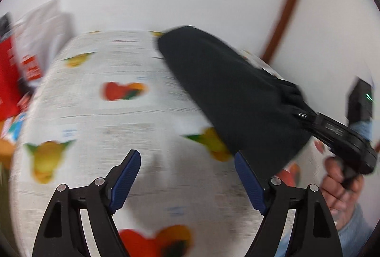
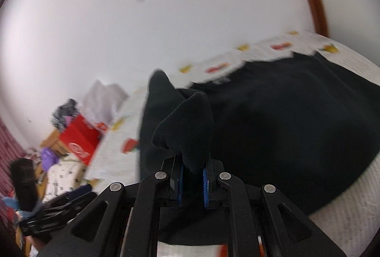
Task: Fold small clothes
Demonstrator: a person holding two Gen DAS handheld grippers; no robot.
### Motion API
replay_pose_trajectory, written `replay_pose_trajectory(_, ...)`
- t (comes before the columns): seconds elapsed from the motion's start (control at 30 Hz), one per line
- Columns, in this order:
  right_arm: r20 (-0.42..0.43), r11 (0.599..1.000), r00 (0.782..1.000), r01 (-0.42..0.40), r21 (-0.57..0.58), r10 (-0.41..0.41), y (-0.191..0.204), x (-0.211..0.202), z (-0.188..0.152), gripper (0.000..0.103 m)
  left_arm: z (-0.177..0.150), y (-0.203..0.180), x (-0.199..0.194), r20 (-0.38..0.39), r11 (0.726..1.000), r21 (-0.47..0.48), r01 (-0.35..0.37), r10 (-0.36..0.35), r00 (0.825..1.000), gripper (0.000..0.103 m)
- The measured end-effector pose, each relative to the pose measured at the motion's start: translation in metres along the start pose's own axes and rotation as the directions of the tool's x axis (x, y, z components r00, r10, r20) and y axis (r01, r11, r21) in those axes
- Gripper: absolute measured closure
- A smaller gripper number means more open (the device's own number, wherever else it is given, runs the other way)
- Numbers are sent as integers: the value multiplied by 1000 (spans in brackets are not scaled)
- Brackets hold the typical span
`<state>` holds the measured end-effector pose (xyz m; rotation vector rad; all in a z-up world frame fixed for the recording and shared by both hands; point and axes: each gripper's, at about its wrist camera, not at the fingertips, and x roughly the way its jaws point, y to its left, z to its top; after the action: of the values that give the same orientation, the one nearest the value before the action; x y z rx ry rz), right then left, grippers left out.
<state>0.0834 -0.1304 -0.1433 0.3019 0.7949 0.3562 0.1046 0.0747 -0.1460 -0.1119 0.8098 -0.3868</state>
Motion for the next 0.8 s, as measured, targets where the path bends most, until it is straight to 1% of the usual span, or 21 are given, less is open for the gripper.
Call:
replay_pose_trajectory(0.1,-43,1000,999,3,29,-2,-19,8,-6,92,-7,-33,15,-42,996,74,41,-38,998,21)
replay_pose_trajectory(0.17,-51,999,999,-5,37,7,-24,10,-8,92,-11,-50,24,-65,993,111,51,-44,997,21)
replay_pose_trajectory(0.3,-53,999,998,-24,33,25,-26,11,-11,91,-16,-69,43,-94,988,150,18,-4,996,21)
replay_pose_trajectory(0.43,-61,1000,998,-10,-21,8,-24,8,-13,88,-20,-76,57,-115,983,176,-47,68,991,21)
replay_pose_trajectory(0.47,-64,1000,998,-5,-30,3,-25,8,-13,86,-20,-77,59,-123,982,180,-57,80,989,21)
replay_pose_trajectory(0.5,-68,999,998,4,-41,-7,-27,8,-14,81,-21,-78,59,-115,981,185,-61,84,990,21)
replay_pose_trajectory(0.53,-73,999,997,14,-52,-17,-28,5,-16,79,-22,-79,58,-112,980,191,-63,86,990,21)
replay_pose_trajectory(0.57,-78,998,997,22,-60,-26,-30,4,-16,75,-23,-80,58,-116,979,192,-64,87,989,21)
replay_pose_trajectory(0.63,-71,997,997,1,-81,-7,-32,1,-15,67,-22,-79,58,-117,982,180,-60,82,990,21)
replay_pose_trajectory(0.7,-61,995,998,-25,-100,18,-31,0,-12,53,-20,-78,60,-119,982,177,-60,82,989,21)
replay_pose_trajectory(0.8,-70,992,995,-78,-98,71,-28,6,-1,47,-13,-79,66,-124,982,178,-64,87,988,21)
